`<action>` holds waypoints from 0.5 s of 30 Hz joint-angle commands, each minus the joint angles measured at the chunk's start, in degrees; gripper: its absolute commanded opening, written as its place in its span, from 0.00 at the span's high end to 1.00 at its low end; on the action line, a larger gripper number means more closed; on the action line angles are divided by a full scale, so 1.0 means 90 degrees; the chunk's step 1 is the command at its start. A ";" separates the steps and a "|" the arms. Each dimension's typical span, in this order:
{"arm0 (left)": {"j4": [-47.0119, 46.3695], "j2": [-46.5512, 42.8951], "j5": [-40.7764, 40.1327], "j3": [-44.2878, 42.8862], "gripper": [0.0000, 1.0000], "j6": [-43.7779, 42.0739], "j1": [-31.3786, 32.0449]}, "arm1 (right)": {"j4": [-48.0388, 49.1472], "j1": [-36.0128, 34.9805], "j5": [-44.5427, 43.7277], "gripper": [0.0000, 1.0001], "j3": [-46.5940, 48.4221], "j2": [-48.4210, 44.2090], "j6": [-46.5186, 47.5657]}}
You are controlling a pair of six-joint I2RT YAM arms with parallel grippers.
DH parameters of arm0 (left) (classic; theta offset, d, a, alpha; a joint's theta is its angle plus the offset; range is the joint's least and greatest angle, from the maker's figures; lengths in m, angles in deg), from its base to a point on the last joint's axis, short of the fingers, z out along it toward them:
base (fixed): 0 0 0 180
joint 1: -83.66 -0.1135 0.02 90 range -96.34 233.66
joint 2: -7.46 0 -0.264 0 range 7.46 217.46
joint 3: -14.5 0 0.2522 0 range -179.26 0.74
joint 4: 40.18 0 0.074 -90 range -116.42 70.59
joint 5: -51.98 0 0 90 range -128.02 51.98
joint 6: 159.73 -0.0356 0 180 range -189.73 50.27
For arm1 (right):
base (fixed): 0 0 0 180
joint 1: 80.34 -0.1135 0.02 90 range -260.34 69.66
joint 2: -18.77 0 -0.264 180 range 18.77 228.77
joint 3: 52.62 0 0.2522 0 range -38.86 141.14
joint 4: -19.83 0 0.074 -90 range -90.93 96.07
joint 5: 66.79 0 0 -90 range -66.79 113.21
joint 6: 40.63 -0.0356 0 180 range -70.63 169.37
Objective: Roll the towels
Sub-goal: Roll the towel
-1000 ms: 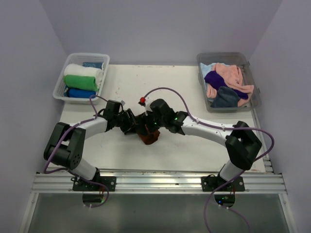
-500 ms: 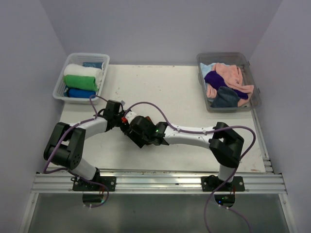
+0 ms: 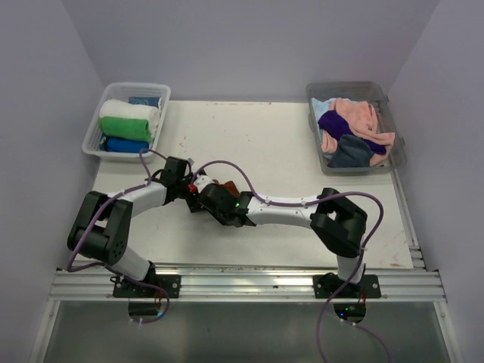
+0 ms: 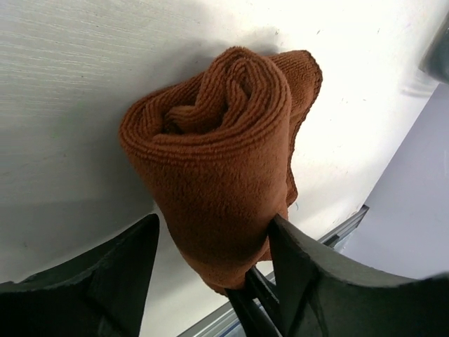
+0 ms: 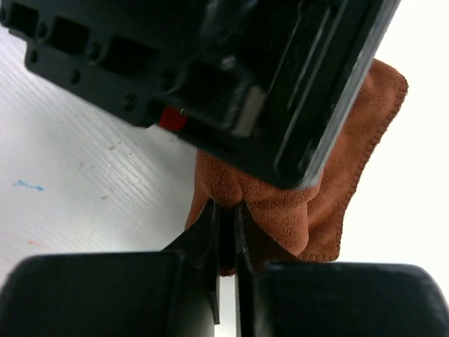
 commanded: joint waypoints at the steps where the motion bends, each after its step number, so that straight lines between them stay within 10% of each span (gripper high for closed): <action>1: 0.0211 -0.0268 -0.0074 -0.0293 0.29 -0.0165 -0.0081 | 0.0365 0.0277 0.0638 1.00 -0.0107 -0.0310 -0.0311; 15: -0.0423 -0.0269 0.0375 0.0057 0.14 -0.0038 -0.0121 | 0.3001 0.2044 0.4642 1.00 -0.1924 -0.1101 -0.2224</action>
